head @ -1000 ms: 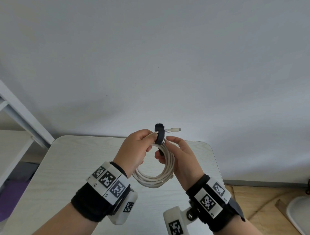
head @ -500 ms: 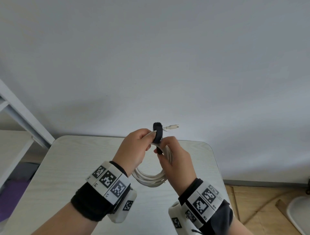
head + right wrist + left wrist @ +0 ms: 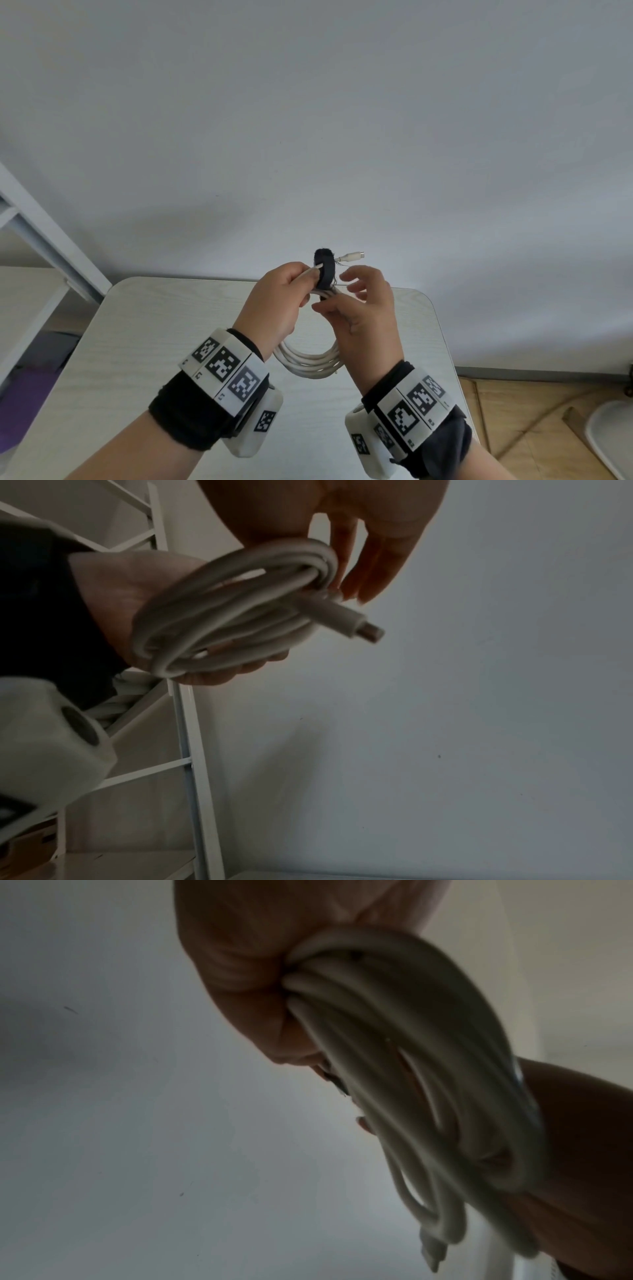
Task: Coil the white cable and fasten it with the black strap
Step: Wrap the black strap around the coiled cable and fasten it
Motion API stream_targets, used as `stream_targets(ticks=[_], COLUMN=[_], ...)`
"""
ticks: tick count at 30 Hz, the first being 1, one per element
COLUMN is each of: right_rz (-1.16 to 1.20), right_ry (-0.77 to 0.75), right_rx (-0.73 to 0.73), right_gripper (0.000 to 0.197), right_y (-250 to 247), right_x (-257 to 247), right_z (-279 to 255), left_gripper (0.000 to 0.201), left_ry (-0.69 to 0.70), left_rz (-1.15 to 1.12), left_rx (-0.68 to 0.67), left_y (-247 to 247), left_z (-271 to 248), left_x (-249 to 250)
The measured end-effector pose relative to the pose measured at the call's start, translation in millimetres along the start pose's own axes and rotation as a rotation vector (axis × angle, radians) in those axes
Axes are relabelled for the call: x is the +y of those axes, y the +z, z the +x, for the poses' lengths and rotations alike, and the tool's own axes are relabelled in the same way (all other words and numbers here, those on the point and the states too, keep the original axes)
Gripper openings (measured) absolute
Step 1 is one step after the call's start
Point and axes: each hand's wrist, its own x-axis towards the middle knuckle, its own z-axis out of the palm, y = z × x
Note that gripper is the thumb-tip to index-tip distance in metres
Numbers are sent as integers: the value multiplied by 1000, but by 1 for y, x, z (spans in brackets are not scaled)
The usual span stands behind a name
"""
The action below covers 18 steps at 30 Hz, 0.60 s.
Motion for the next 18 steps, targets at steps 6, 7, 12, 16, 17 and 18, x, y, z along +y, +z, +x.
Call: stream_targets(ticks=[6, 7, 12, 16, 17, 18], right_rz=[-158, -172, -116, -87, -123, -167], right_ry=[-161, -172, -141, -99, -103, -114], right_rx=[118, 120, 62, 6, 6, 10], right_gripper=[10, 10, 11, 11, 11, 10], right_y=[-3, -3, -5, -7, -7, -7], right_x=[-1, -1, -3, -2, -3, -3], right_z=[4, 4, 9, 12, 12, 11], left_gripper=[34, 35, 37, 37, 36, 37], left_ry=[5, 7, -2, -17, -19, -21], left_rz=[-8, -10, -17, -17, -17, -19], left_rx=[-2, -2, -12, -8, -8, -10], left_y=[1, 1, 0, -1, -1, -1], left_z=[0, 0, 1, 3, 3, 3], left_x=[2, 2, 2, 1, 0, 0])
